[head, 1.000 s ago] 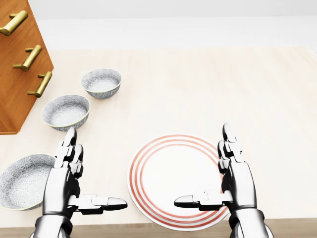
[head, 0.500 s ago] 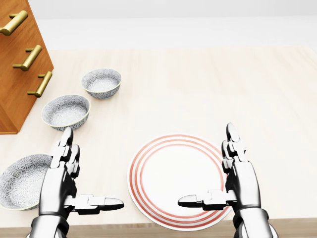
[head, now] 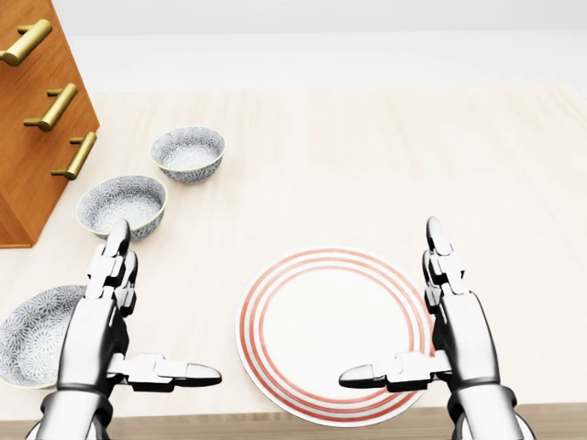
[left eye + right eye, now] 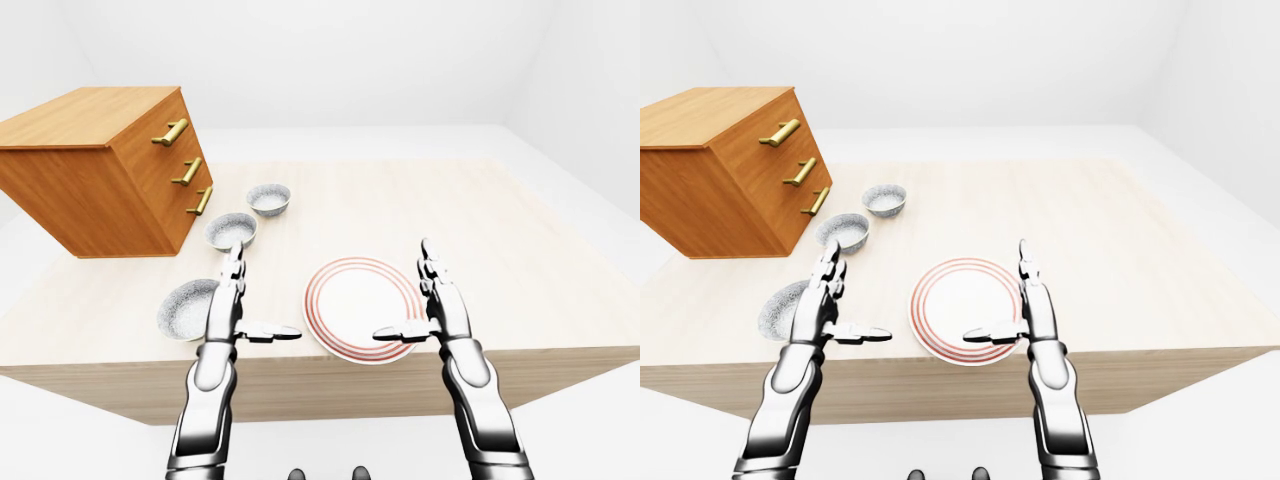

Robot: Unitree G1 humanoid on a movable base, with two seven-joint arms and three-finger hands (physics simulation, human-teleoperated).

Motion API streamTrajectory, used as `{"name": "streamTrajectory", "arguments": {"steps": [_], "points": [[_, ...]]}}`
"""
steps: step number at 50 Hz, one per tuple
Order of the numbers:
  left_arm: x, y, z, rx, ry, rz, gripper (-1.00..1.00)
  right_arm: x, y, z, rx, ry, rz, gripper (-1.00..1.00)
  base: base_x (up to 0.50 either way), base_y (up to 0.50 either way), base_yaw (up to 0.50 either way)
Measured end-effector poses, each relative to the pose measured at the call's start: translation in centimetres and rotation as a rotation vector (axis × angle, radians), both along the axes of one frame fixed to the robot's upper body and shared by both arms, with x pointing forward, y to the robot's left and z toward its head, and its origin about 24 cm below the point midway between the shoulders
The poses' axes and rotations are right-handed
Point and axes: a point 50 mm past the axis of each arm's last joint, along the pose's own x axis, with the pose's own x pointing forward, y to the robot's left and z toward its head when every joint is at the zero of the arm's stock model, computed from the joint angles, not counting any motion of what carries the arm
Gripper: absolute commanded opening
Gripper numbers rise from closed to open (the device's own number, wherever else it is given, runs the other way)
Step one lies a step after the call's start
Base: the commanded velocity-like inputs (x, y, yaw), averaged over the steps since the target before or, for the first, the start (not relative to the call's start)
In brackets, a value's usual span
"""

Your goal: Put the bowl in the middle on the plate.

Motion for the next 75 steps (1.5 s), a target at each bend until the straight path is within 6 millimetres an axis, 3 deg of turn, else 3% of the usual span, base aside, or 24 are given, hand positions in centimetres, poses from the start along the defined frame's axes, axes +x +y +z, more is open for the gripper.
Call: {"name": "streamTrajectory", "arguments": {"steps": [7,23,35,64,75], "points": [[-0.2,0.1,1.2,0.032,-0.015,-0.013,1.0,-0.6,-0.4,0.2,-0.047,-0.002,0.007,1.0,0.0,0.0,0.0],[-1.4,0.7,4.7,0.116,-0.147,-0.066,1.0,-2.0,-2.6,2.9,-0.167,-0.083,0.023,1.0,0.0,0.0,0.0],[-1.8,1.4,4.6,0.143,-0.133,-0.07,1.0,-3.1,-4.9,3.0,-0.262,-0.038,0.015,1.0,0.0,0.0,0.0],[-3.7,1.3,5.2,0.178,-0.144,-0.105,1.0,-4.9,-8.6,5.8,-0.432,-0.032,0.006,1.0,0.0,0.0,0.0],[-3.7,1.2,5.3,0.19,-0.146,-0.112,1.0,-6.7,-11.1,6.6,-0.479,0.004,-0.041,1.0,0.0,0.0,0.0]]}}
